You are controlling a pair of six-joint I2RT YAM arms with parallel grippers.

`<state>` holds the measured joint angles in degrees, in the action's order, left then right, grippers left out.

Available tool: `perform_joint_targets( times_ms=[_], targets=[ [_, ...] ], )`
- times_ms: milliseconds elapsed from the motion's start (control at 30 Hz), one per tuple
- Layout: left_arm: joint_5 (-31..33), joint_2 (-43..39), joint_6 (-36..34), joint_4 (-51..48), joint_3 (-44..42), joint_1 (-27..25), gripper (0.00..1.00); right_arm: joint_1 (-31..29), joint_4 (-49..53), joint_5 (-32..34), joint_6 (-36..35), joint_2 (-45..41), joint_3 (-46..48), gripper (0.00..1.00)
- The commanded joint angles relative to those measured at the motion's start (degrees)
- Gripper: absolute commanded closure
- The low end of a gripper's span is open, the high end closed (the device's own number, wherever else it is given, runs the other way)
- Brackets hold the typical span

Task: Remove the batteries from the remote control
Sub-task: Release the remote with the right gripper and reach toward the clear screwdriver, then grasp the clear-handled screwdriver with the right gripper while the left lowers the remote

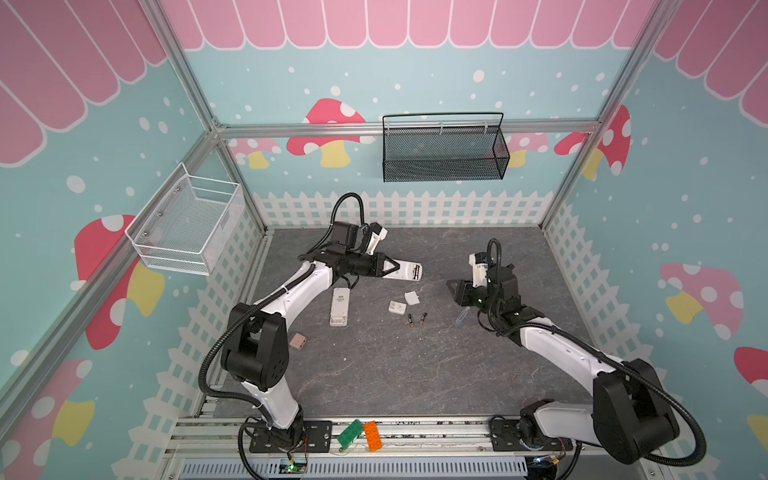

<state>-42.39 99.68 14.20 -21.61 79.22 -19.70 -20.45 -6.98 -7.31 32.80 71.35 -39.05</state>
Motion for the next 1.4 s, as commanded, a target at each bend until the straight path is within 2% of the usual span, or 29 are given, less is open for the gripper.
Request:
perform_joint_targets(
  times_ms=[0, 100, 233, 733, 1033, 1100, 1233, 1367],
  targets=[
    [-1.81, 1.73, 2.84, 2.96, 0.65, -1.96, 1.0, -0.01, 12.54, 9.23, 3.47, -4.5, 3.02, 0.51],
    [-0.5, 2.68, 2.12, 2.14, 1.23, -3.55, 1.0, -0.2, 15.08, 11.38, 6.66, -7.7, 6.04, 0.51],
    [1.42, 3.07, 2.23, 0.99, 1.39, -5.56, 1.0, -1.1, 17.1, 12.93, 7.62, -7.81, 6.38, 0.52],
    [3.84, -0.43, 10.02, 7.38, -7.54, -6.84, 1.0, -2.21, 12.62, 13.99, 12.03, 9.64, 0.08, 0.51],
    [3.87, -6.99, 18.08, 9.72, -17.17, -7.08, 1.0, -2.22, 13.77, 14.24, 11.22, 18.21, -4.99, 0.51],
    [1.58, -9.03, 17.58, 9.3, -20.01, -7.27, 1.0, -2.21, 14.03, 14.25, 11.19, 18.95, -4.93, 0.52],
    [1.8, -11.58, 14.61, 7.66, -24.58, -7.84, 1.0, -2.17, 13.39, 15.02, 10.33, 20.12, -4.76, 0.55],
    [3.17, -14.75, 13.31, 8.2, -29.41, -8.97, 1.0, -2.17, 13.34, 16.01, 9.15, 21.4, -4.8, 0.64]
  ],
)
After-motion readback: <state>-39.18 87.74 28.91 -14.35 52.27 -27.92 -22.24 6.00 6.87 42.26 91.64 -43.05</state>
